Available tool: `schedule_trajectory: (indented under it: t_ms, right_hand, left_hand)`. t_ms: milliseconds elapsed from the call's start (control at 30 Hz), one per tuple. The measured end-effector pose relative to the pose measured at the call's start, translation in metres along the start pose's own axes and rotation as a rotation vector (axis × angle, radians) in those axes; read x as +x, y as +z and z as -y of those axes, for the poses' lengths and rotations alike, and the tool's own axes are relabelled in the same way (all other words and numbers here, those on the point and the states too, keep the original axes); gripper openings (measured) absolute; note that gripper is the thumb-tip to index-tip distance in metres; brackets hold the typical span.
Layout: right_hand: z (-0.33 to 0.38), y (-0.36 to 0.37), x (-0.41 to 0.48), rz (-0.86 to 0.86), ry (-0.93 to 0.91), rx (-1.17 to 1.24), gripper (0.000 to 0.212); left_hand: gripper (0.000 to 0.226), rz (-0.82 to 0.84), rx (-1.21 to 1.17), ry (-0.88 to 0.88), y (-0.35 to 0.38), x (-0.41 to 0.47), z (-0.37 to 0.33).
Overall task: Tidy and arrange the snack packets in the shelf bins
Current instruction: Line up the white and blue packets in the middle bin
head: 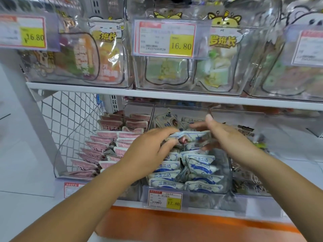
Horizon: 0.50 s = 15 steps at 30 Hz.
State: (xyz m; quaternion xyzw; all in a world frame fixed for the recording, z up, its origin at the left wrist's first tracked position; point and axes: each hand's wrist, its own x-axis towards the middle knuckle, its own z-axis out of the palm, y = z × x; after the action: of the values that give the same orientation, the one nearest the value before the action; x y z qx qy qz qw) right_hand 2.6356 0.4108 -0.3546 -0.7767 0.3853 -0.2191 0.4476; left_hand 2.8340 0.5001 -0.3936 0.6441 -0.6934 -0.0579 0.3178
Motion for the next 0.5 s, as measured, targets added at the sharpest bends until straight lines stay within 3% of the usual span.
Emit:
schedule_trajectory:
  t_ms: [67,133,233,300,400,500]
  right_hand:
    - [0.001,-0.002,-0.005,0.007,-0.026,-0.003,0.066]
    - [0.001,-0.003,-0.005,-0.023,-0.063,0.036,0.06]
    - [0.003,0.004,-0.002,-0.026,-0.133,0.142,0.024]
    - [0.004,0.008,-0.001,-0.059,-0.136,0.198,0.011]
    - [0.001,0.01,0.0,-0.04,-0.094,0.342,0.019]
    - [0.003,0.012,0.001,0.081,0.002,0.5,0.036]
  left_hand:
    - [0.027,0.074,-0.141,-0.076,-0.006,-0.002,-0.004]
    - [0.027,0.104,-0.26,-0.105,-0.008,-0.003,-0.006]
    - [0.016,0.087,-0.377,-0.151,-0.009,-0.005,-0.009]
    - [0.012,0.052,-0.448,-0.184,-0.012,-0.004,-0.008]
    - [0.017,0.012,-0.584,-0.225,-0.016,-0.004,-0.007]
    - [0.019,-0.053,-0.555,-0.238,-0.012,-0.004,-0.005]
